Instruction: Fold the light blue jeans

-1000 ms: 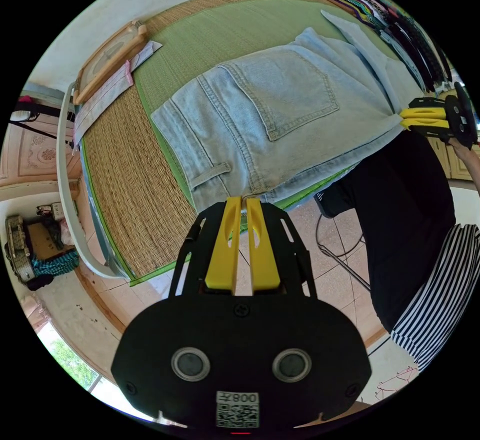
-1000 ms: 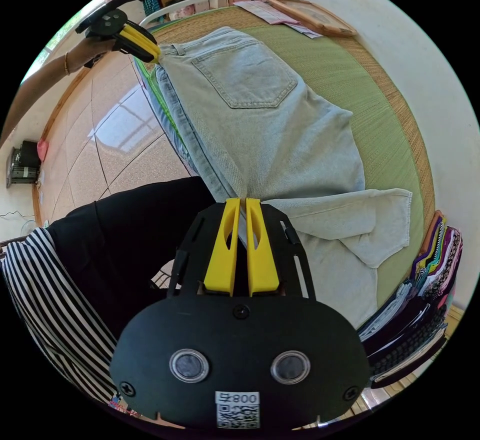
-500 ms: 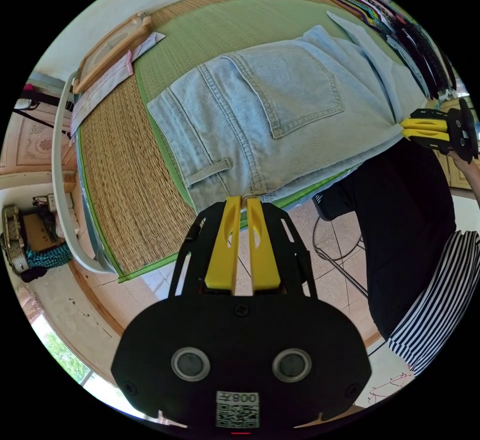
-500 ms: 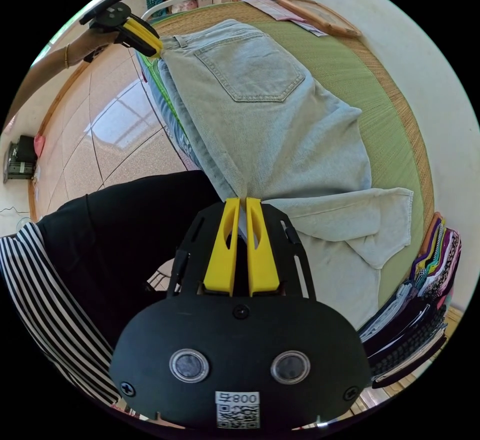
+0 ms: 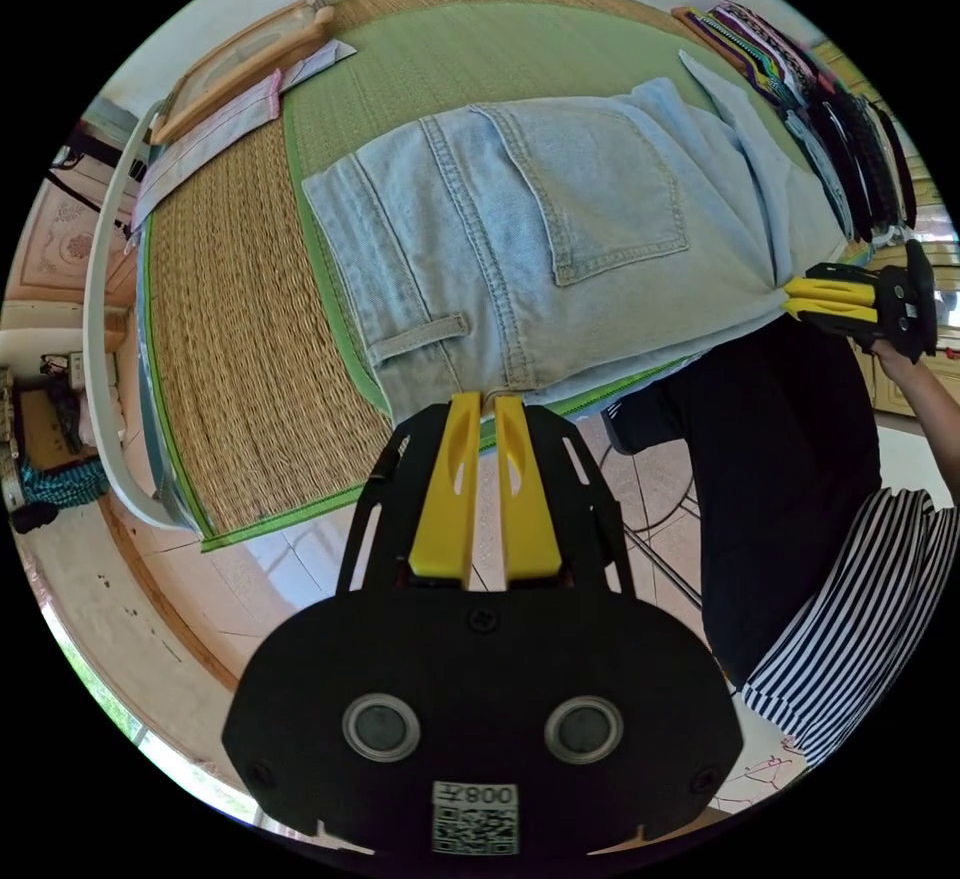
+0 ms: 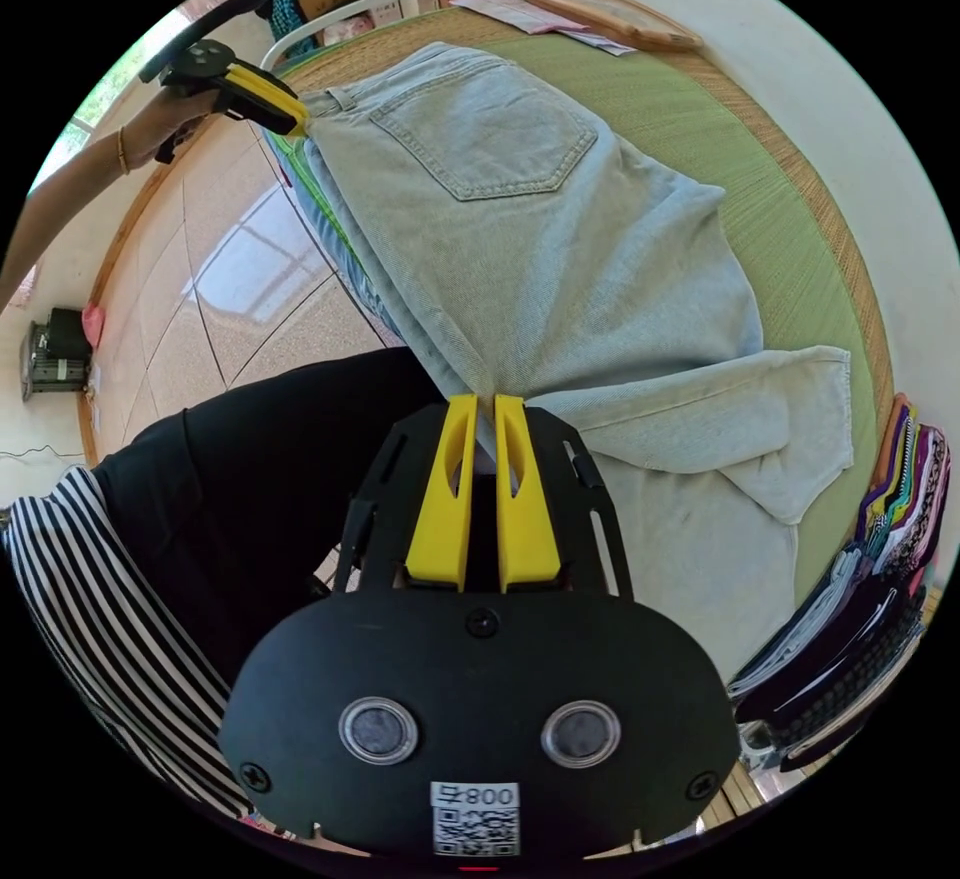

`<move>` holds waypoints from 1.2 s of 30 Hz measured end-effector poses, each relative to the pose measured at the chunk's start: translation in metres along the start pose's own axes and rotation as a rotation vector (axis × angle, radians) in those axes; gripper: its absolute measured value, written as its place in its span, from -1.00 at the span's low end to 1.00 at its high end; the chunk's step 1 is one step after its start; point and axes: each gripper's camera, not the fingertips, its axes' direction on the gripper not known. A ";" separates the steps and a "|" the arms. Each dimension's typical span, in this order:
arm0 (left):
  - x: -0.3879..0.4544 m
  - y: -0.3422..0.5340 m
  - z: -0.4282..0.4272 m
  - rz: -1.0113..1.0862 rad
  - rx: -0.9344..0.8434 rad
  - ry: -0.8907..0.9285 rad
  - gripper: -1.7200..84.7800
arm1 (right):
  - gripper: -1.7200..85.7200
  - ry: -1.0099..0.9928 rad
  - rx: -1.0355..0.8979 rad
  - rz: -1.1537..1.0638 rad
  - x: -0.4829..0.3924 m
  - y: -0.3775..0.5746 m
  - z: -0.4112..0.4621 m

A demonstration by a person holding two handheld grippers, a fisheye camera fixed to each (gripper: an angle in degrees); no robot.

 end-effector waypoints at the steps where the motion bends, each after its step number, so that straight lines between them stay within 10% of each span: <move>1: -0.004 0.000 -0.001 0.005 0.011 -0.016 -0.93 | -0.89 -0.009 0.016 0.005 0.003 0.003 -0.005; 36: -0.059 -0.092 0.087 -0.001 0.149 0.472 -0.96 | -0.89 -0.191 0.081 0.153 0.054 0.054 -0.063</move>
